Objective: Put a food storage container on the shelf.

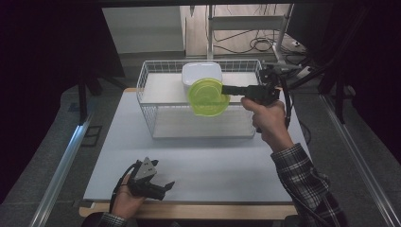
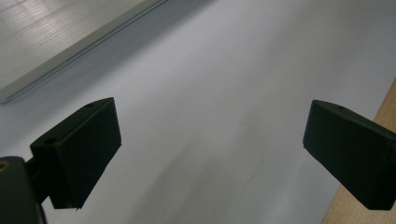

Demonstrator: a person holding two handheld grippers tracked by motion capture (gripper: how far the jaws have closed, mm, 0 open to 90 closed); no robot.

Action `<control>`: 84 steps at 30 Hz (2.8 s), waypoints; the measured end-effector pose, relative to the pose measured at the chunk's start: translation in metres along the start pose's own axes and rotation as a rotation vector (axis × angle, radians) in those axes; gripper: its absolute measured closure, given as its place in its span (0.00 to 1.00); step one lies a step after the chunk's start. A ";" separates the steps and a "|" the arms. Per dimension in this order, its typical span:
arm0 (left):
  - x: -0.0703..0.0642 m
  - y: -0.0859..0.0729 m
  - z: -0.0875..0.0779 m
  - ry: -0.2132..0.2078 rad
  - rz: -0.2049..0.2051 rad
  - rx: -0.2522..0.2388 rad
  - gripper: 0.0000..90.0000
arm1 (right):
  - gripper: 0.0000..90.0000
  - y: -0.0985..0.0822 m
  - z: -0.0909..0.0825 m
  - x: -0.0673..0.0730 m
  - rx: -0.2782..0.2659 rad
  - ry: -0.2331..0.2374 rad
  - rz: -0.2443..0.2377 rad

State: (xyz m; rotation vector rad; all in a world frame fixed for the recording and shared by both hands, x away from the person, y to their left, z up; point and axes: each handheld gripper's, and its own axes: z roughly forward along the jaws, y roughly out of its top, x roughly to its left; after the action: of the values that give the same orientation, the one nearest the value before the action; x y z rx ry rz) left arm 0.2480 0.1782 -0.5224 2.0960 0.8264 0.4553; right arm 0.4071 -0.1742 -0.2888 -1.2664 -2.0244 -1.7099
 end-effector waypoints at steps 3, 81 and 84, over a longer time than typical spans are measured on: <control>0.000 0.000 0.000 -0.002 0.003 0.005 0.04 | 0.91 0.010 0.002 0.005 -0.012 -0.008 -0.003; -0.001 -0.001 0.001 -0.016 0.014 0.013 0.04 | 0.19 0.070 0.058 -0.015 -0.098 -0.217 -0.096; -0.001 -0.001 0.001 -0.013 0.016 0.011 0.04 | 0.18 0.065 0.054 -0.015 -0.088 -0.220 -0.134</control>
State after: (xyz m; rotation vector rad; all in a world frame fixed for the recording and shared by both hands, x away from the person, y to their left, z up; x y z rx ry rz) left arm 0.2472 0.1774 -0.5234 2.1148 0.8073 0.4462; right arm 0.4813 -0.1363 -0.2692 -1.4331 -2.2246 -1.8067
